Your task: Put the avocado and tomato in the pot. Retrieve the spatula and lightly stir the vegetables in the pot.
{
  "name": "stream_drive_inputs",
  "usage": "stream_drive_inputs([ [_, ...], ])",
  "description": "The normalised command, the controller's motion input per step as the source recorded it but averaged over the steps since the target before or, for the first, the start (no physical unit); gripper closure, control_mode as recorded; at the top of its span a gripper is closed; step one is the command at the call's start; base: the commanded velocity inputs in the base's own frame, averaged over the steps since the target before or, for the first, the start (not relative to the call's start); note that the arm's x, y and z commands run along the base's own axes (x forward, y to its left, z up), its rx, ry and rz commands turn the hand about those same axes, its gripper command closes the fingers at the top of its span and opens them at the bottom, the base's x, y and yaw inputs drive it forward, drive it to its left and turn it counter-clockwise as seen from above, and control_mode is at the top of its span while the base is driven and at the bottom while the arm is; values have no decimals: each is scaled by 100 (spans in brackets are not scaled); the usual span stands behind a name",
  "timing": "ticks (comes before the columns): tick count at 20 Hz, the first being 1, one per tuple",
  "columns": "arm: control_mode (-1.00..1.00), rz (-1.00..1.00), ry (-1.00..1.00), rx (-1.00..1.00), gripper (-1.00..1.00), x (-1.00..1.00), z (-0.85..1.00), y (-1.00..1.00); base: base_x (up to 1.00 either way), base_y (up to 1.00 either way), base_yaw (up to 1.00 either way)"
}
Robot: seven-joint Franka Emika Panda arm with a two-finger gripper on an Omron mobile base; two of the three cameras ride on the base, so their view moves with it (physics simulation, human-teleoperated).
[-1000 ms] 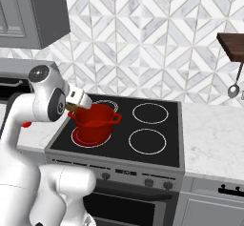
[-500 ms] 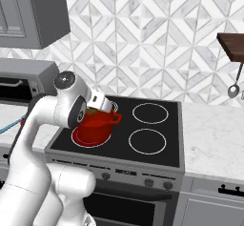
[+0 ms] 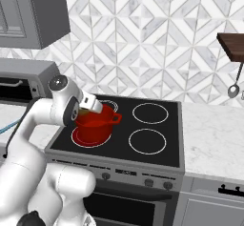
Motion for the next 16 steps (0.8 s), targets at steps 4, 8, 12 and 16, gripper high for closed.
stream_drive_inputs([
  [4, -100, 0, 9, 0, 100, 42, -35, 22, 0, 0, 0],
  [8, -100, 0, 11, 0, 100, 29, -48, 0, 0, 0, 0],
  [12, -100, 0, 13, 0, 100, 36, -54, 0, 0, 0, 0],
  [16, -100, 0, 10, 0, 100, 21, -49, 0, 0, 0, 0],
])
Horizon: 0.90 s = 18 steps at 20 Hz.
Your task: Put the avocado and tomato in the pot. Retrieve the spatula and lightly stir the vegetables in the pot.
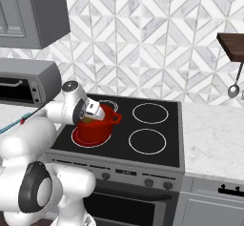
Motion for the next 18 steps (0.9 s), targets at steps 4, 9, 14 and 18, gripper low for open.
stream_drive_inputs([
  [4, -100, 0, 3, 0, 100, 0, -37, 0, 0, 0, 0],
  [9, -100, 0, 1, 0, -100, 0, -16, 0, 0, 0, 0],
  [14, -100, 0, 0, 0, -100, 0, 7, 0, 0, 0, 0],
  [18, -100, 0, 0, 0, -100, -7, 26, 0, 0, 0, 0],
])
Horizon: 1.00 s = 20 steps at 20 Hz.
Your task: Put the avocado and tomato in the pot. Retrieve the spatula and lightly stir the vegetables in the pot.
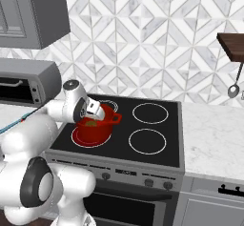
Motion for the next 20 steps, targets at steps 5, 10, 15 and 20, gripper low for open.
stream_drive_inputs([
  [5, -100, 0, -3, 0, -100, -31, 46, 1, 0, 0, 0],
  [10, -100, 0, -14, 0, -100, -96, 54, 35, 0, 0, 0],
  [15, -100, 8, -2, -3, -100, -100, 20, 90, 0, 0, 0],
  [20, -100, 15, 2, -8, -100, -53, 3, 100, 0, 0, 0],
])
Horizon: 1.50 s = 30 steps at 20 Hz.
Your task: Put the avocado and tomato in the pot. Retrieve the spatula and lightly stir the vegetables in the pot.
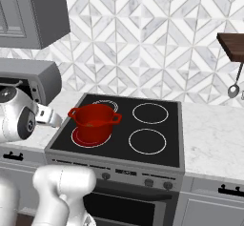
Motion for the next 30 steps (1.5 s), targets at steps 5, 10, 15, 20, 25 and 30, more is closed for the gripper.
stream_drive_inputs([
  [5, -100, 11, 13, -7, -100, 30, 0, 100, 0, 0, 0],
  [10, -100, 6, 18, -3, -100, 71, -3, 100, 0, 0, 0],
  [15, -100, 5, 18, 0, -100, 39, -19, 98, 0, 0, 0],
  [20, -100, 1, 11, -1, -100, 17, -33, 73, 0, 0, 0],
  [25, -100, 0, 2, -5, -100, 12, -34, 35, 0, 0, 0],
  [30, -100, 0, 0, -6, -100, 22, -39, 16, 0, 0, 0],
])
